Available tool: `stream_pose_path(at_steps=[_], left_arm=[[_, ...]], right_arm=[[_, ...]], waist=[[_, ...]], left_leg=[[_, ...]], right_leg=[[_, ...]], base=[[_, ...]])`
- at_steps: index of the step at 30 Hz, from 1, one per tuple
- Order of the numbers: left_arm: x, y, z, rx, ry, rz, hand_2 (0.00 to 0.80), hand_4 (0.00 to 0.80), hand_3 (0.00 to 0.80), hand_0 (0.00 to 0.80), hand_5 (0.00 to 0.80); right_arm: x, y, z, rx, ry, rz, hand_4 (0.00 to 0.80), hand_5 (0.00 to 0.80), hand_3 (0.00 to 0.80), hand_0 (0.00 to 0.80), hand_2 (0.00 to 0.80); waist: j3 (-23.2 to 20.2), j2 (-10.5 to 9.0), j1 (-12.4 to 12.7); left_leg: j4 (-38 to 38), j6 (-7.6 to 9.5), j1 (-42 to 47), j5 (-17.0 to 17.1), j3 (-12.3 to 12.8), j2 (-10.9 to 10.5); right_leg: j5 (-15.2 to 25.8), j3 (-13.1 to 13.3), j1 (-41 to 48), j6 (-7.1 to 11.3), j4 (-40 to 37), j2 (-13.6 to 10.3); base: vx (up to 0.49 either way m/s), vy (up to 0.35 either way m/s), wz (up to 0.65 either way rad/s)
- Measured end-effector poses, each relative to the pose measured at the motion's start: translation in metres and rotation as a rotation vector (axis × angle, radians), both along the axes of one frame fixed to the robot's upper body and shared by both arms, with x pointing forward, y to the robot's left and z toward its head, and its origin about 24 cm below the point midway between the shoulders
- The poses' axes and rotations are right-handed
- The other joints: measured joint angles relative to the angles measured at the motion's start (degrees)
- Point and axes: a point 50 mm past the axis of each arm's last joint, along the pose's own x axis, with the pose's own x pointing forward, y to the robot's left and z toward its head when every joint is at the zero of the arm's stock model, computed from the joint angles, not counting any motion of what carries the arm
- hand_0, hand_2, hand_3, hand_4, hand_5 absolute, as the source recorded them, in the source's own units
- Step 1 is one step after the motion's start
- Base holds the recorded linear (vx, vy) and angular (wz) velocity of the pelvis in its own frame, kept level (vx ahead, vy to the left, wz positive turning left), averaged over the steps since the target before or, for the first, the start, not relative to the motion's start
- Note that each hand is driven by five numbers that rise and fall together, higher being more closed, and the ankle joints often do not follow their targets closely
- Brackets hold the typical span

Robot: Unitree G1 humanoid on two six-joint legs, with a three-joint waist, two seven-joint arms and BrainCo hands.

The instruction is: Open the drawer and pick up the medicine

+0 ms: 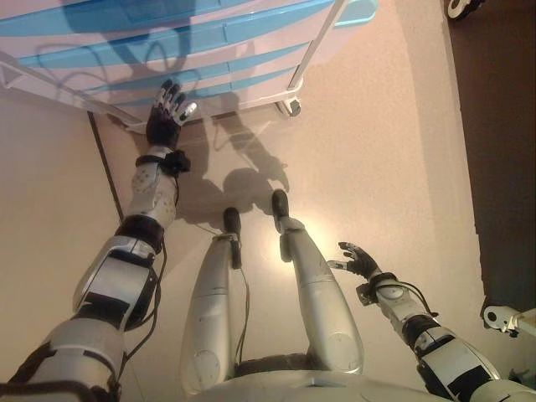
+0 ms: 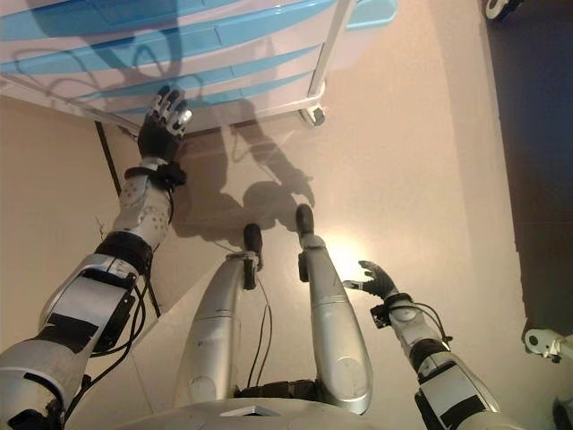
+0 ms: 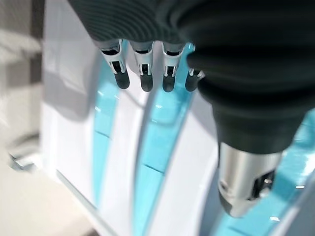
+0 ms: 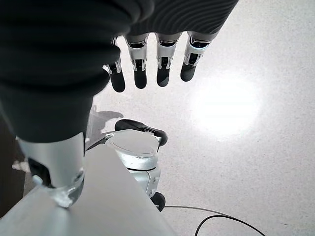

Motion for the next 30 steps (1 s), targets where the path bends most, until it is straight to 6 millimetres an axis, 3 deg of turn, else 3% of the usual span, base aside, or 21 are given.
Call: stream_pose_path(at_steps=[13, 20, 23, 30], left_arm=[[-0.002, -0.003, 0.005, -0.269, -0.124, -0.226, 0.000, 0.000, 0.000, 0.000, 0.000], [-0.005, -0.006, 0.003, -0.348, -0.190, -0.327, 0.000, 0.000, 0.000, 0.000, 0.000], [-0.009, -0.013, 0.015, -0.353, -0.274, -0.410, 0.000, 0.000, 0.000, 0.000, 0.000], [-0.010, -0.013, 0.018, -0.454, -0.310, -0.420, 0.000, 0.000, 0.000, 0.000, 0.000]], right_arm=[[-0.001, 0.008, -0.002, 0.001, 0.002, 0.021, 0.000, 0.000, 0.000, 0.000, 0.000], [-0.004, 0.008, -0.005, 0.003, 0.012, 0.020, 0.000, 0.000, 0.000, 0.000, 0.000], [-0.007, 0.008, -0.006, 0.002, 0.019, 0.017, 0.000, 0.000, 0.000, 0.000, 0.000], [-0.008, 0.008, -0.007, 0.004, 0.021, 0.021, 0.000, 0.000, 0.000, 0.000, 0.000]], waist=[[0.75, -2.18, -0.20], [0.77, -2.24, -0.44], [0.77, -2.25, -0.22], [0.77, -2.26, -0.55]], left_leg=[[-0.36, 0.06, 0.66, -0.09, -0.28, -0.03], [-0.62, 0.06, 1.72, -0.09, -0.33, -0.01], [-1.12, 0.07, 2.63, 0.01, -0.54, -0.03], [-1.42, 0.04, 2.91, 0.03, -0.79, -0.02]], right_leg=[[0.22, -0.17, 1.10, 0.06, -1.04, 0.01], [0.23, -0.12, 2.22, 0.05, -1.36, 0.01], [0.33, -0.09, 3.19, 0.20, -1.85, -0.02], [0.39, -0.16, 3.52, 0.10, -2.18, 0.02]], base=[[0.008, -0.012, 0.01], [0.000, 0.000, 0.00], [0.000, 0.000, 0.00], [0.000, 0.000, 0.00]])
